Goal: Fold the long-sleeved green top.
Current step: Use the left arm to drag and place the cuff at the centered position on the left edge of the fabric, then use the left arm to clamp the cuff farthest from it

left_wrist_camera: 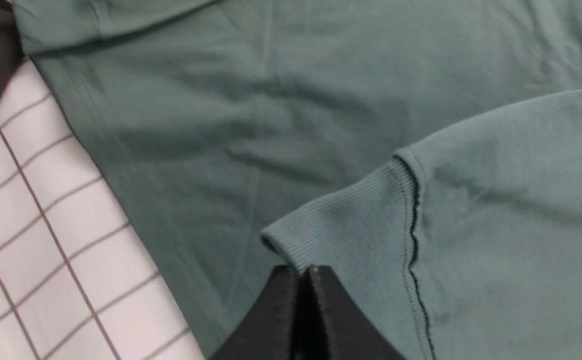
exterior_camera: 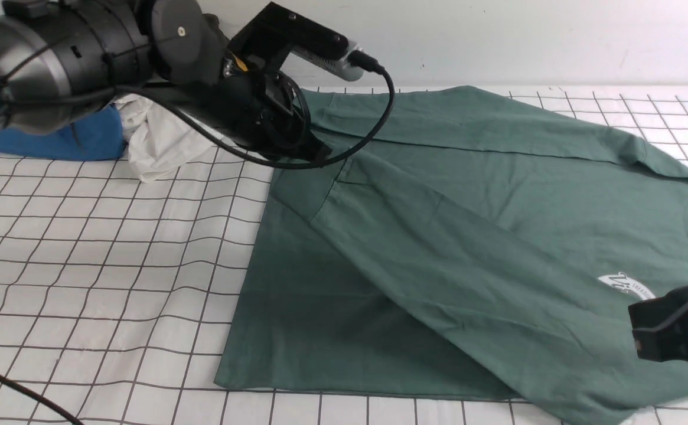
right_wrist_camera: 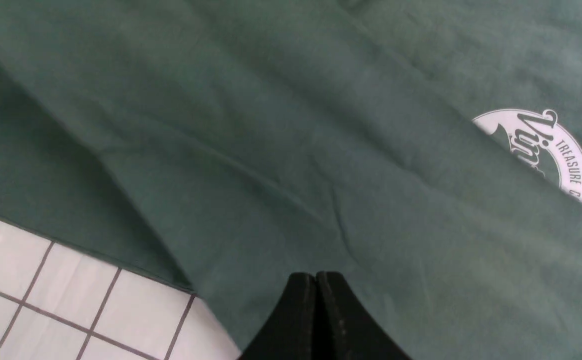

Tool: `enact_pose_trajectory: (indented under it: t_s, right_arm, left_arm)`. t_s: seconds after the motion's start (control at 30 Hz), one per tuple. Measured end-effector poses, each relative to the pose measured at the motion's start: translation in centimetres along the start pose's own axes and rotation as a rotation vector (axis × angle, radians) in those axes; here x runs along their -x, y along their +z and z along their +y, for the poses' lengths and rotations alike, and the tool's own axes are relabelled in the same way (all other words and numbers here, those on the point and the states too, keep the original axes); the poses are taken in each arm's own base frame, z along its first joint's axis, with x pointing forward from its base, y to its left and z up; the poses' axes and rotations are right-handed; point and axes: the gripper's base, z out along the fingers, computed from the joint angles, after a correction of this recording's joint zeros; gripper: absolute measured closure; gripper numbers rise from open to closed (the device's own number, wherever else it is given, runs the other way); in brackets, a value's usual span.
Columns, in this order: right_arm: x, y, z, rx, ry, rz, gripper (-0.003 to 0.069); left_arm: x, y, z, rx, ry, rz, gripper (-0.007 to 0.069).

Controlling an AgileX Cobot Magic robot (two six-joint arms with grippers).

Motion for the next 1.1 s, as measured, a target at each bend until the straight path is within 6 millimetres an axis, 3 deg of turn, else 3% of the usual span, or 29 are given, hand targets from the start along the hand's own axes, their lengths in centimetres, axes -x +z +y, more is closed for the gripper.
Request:
enact_pose_trajectory:
  t_s: [0.23,0.37,0.57,0.63,0.73,0.83,0.97,1.1]
  right_arm:
    - [0.1,0.0,0.0,-0.003,-0.005,-0.008,0.0669]
    - [0.3,0.0,-0.1,-0.011,-0.008,-0.03,0.0669]
    - [0.8,1.1,1.0,0.035,-0.058,-0.06,0.0669]
    - [0.9,2.5,2.2,0.082,-0.125,-0.038,0.0669]
    - [0.8,4.1,3.3,0.109,-0.195,-0.015,0.0669]
    - [1.2,7.7,4.8,0.095,-0.266,-0.061,0.0669]
    - [1.7,11.1,6.2,0.08,-0.294,-0.084,0.0669]
    - [3.4,15.4,9.1,0.119,-0.343,-0.062,0.0669]
  left_arm:
    - [-0.6,7.3,1.7,-0.002,-0.015,0.073,0.0627]
    - [-0.2,8.7,3.2,-0.02,-0.065,0.132,0.0577]
    - [2.4,8.8,6.3,-0.032,-0.137,0.14,0.04]
    - [3.3,9.6,8.0,-0.016,-0.173,0.101,0.0321]
    - [3.4,10.8,9.3,0.005,-0.216,0.06,0.0272]
    - [2.7,13.5,10.9,0.016,-0.313,0.01,0.0194]
    - [2.0,15.2,11.6,0.001,-0.376,-0.031,0.0155]
    - [1.7,16.1,11.4,-0.047,-0.432,-0.061,0.0148]
